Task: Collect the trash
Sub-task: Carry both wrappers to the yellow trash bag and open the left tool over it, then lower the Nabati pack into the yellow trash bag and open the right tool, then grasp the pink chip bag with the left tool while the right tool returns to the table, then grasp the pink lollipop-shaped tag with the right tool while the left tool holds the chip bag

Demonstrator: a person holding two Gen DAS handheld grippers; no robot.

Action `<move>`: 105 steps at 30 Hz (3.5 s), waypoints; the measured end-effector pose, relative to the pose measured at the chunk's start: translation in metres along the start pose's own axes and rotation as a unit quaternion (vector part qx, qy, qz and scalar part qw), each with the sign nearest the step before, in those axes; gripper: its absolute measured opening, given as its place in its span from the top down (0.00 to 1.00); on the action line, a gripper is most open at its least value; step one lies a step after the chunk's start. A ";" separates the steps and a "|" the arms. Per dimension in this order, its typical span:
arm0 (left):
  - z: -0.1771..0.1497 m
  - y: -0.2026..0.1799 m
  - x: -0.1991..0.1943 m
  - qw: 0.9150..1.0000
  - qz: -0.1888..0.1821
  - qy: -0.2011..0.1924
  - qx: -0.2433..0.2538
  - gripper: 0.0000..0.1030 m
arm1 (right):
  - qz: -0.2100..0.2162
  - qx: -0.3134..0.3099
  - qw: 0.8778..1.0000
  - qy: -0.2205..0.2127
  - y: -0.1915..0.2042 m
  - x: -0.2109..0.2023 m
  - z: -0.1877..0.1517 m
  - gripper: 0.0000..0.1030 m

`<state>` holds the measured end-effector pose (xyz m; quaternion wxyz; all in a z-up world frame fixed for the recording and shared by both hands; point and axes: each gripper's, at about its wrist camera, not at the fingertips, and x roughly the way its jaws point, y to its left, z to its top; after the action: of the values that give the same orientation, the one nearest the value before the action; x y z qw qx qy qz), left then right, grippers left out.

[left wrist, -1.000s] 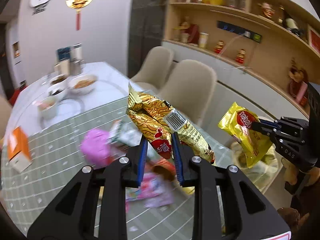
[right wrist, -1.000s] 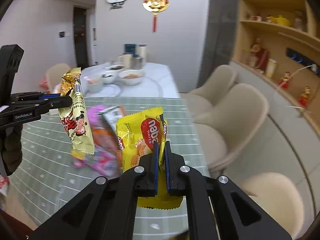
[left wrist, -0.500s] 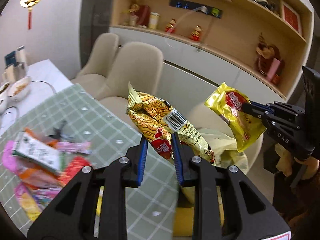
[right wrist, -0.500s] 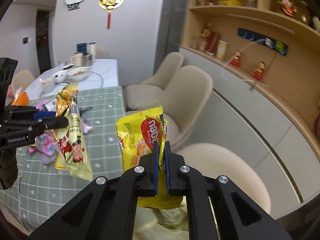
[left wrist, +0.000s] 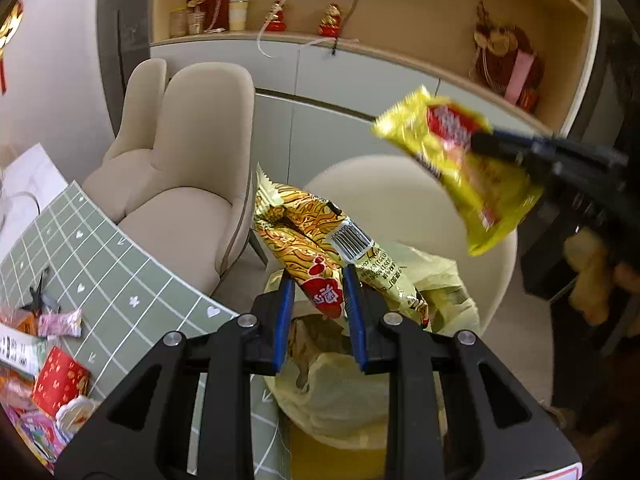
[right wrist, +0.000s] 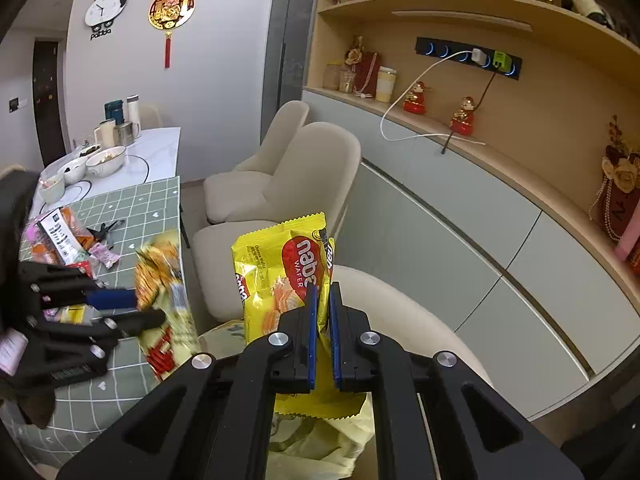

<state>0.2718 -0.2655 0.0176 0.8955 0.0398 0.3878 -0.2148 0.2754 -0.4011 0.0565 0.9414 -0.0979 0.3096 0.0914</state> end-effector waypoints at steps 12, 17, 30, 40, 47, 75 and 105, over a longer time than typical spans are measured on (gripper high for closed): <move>-0.015 -0.034 0.080 0.995 -0.028 0.064 0.076 0.64 | -0.013 0.041 0.999 0.020 -0.041 0.025 -0.023 0.93; -0.011 -0.009 0.069 0.995 -0.067 0.070 0.009 0.53 | 0.008 0.049 0.998 0.025 -0.036 0.033 -0.033 0.93; -0.013 0.074 -0.002 0.994 -0.015 0.021 -0.108 0.53 | 0.102 0.049 0.982 0.149 0.037 0.097 -0.116 0.93; -0.068 0.126 -0.062 0.980 0.062 0.010 -0.187 0.53 | 0.101 0.063 0.985 0.129 0.030 0.075 -0.117 0.72; -0.116 0.169 -0.123 0.963 0.140 -0.025 -0.228 0.53 | 0.071 0.027 0.995 0.072 0.043 0.037 -0.087 0.67; -0.263 0.357 -0.181 0.893 0.218 0.013 -0.395 0.52 | 0.216 -0.009 0.975 0.051 0.274 0.001 -0.031 0.53; -0.341 0.344 -0.275 0.854 0.220 0.002 -0.471 0.96 | 0.392 -0.144 0.891 0.176 0.502 0.081 -0.067 0.53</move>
<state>0.0171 0.2237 -0.0568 0.8303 -0.3016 0.4255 0.1966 0.1851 0.0759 -0.1090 0.7349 -0.1177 0.4666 0.4779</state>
